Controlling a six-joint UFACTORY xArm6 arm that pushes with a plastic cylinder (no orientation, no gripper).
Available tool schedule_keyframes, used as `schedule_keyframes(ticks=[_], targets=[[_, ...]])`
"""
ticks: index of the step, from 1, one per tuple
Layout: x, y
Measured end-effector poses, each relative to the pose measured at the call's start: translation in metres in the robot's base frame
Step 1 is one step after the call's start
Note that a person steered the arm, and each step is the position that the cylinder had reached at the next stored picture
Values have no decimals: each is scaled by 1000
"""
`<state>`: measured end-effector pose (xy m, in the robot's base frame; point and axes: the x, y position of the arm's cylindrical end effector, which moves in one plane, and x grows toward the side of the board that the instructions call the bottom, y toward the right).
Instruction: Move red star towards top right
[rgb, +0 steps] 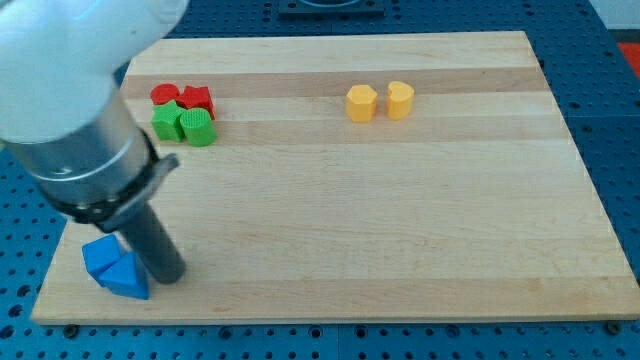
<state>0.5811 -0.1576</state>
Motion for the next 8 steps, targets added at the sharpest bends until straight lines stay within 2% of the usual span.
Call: schedule_keyframes(ticks=[1,2,4,6,7,8], targets=[[28,27],[38,29],[9,80],[9,85],[-25,87],[-89,120]])
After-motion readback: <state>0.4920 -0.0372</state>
